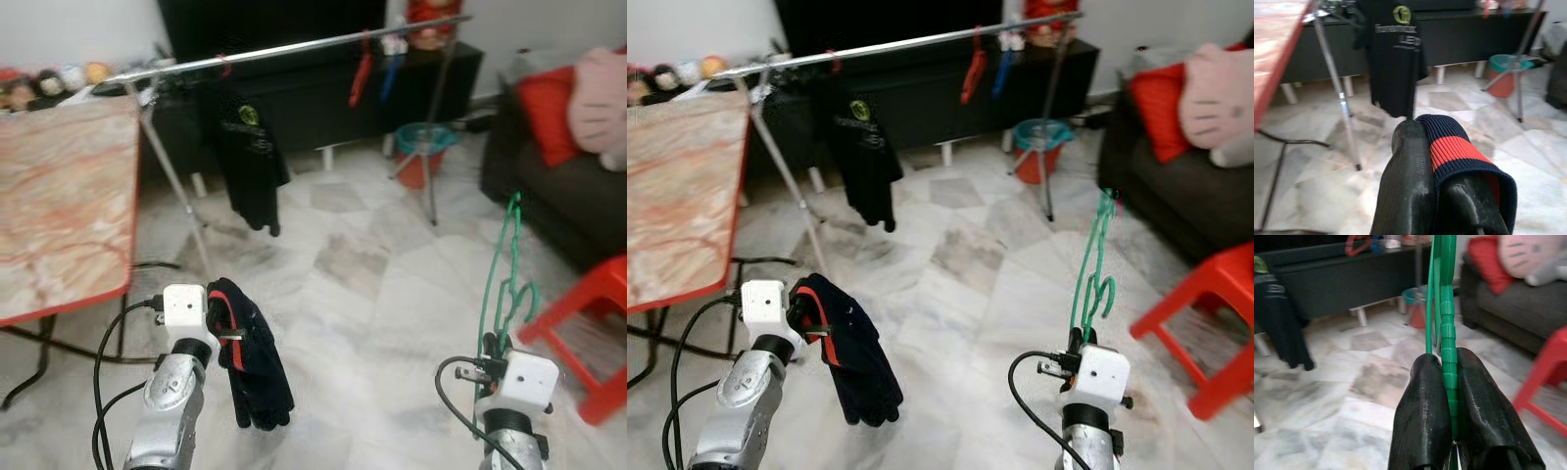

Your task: Hang hanger

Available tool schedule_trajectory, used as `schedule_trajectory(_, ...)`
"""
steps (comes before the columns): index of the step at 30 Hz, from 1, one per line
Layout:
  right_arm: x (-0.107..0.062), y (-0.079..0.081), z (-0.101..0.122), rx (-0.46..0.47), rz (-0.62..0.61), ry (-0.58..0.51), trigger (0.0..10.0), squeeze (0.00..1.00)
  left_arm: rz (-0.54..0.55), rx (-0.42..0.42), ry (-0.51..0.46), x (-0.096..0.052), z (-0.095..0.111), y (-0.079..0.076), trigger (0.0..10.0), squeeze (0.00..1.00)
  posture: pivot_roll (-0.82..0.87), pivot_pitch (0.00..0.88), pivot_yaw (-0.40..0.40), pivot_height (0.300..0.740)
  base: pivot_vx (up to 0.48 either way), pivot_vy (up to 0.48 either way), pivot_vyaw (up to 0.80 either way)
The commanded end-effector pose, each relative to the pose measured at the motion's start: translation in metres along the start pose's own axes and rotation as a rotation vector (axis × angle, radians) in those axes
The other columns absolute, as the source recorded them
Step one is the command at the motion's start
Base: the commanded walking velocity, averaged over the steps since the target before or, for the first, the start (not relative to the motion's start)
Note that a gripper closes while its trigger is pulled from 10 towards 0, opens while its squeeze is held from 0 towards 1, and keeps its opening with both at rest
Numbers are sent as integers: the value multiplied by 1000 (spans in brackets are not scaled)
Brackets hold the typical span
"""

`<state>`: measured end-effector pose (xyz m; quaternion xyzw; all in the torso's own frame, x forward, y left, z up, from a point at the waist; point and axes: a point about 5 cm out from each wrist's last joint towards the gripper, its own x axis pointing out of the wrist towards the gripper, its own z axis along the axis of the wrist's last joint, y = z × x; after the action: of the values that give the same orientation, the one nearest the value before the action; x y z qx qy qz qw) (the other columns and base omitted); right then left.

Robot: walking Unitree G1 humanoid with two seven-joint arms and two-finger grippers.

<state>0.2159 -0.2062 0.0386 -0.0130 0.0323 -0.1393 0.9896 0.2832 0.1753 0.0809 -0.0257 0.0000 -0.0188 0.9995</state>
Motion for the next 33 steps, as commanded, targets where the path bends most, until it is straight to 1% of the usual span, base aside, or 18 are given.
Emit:
schedule_trajectory(1, 1, 0, -1, -2, 0, 8, 10000, 0, 1, 9, -26, 4, 8, 0, 10000, 0, -2, 0, 62, 740, 0, 0, 800)
schedule_trajectory(4, 4, 1, -1, -32, 19, 6, 10000, 0, 9, 19, -26, 5, 9, 2, 10000, 0, 6, 0, 58, 740, 0, 0, 800)
schedule_trajectory(10, 9, -3, 2, -26, 12, -1, 10000, 0, 30, 17, -20, 4, 8, 6, 10000, 0, 9, 0, 55, 740, 0, 0, 800)
schedule_trajectory(13, 9, -2, 2, -28, 15, 2, 10000, 0, 34, 20, -12, 4, 6, 7, 10000, 0, 8, 0, 53, 740, 0, 0, 800)
schedule_trajectory(21, 9, 0, 0, -25, 25, 11, 10000, 0, 34, 16, -8, 5, 6, 4, 10000, 0, 9, 0, 46, 740, 0, 0, 794)
schedule_trajectory(23, 10, 1, 1, -25, 26, 12, 10000, 0, 34, 15, -7, 6, 5, 3, 10000, 0, 9, 0, 45, 740, 0, 0, 444)
schedule_trajectory(25, 11, -1, 2, -9, 14, 6, 10000, 0, 31, 15, -6, 6, 5, 2, 10000, 0, 7, 0, 43, 740, 0, 0, 0)
schedule_trajectory(33, 15, -3, 0, 3, -10, 17, 10000, 0, 14, 23, 1, 8, 4, 0, 10000, 0, 10, 0, 38, 740, 0, 0, 0)
